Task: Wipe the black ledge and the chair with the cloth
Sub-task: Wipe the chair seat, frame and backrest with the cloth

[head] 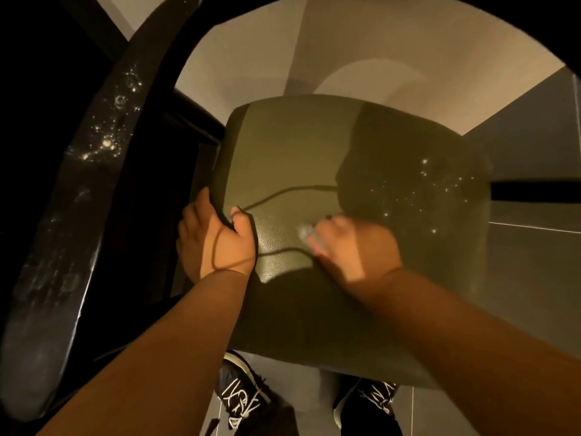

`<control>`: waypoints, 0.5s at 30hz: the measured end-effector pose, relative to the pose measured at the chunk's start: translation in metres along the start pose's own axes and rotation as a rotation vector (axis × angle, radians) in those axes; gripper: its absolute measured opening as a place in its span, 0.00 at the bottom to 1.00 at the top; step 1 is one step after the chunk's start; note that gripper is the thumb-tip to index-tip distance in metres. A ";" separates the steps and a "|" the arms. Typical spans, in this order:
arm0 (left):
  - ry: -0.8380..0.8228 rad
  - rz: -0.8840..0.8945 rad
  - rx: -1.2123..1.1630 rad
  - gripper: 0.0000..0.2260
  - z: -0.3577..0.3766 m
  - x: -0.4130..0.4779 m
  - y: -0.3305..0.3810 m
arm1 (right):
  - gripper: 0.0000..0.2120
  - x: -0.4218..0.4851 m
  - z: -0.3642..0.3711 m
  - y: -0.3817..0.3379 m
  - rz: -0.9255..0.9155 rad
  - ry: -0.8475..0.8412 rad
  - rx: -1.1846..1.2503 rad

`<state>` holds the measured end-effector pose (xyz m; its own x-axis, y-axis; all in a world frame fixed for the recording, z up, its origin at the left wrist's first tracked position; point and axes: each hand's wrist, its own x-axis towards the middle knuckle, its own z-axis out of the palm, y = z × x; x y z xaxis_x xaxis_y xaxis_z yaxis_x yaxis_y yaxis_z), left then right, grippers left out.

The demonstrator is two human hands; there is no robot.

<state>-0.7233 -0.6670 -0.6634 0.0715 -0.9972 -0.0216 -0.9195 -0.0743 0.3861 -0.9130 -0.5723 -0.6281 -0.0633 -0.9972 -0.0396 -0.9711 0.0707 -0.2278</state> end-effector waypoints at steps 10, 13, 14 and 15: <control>-0.076 0.213 0.067 0.30 -0.009 -0.001 0.008 | 0.08 0.009 -0.013 -0.002 0.188 0.109 0.005; -0.183 0.386 0.087 0.30 -0.013 0.001 0.024 | 0.07 -0.018 -0.001 -0.022 -0.015 -0.069 0.061; -0.227 0.435 0.084 0.30 -0.012 0.001 0.034 | 0.10 -0.013 -0.003 -0.009 -0.002 -0.108 0.052; -0.269 0.488 0.081 0.30 -0.010 0.002 0.045 | 0.14 -0.005 -0.007 0.009 0.074 -0.124 0.017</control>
<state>-0.7607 -0.6725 -0.6369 -0.4612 -0.8821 -0.0961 -0.8485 0.4067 0.3386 -0.9229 -0.5669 -0.6233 -0.1047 -0.9788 -0.1763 -0.9608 0.1454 -0.2362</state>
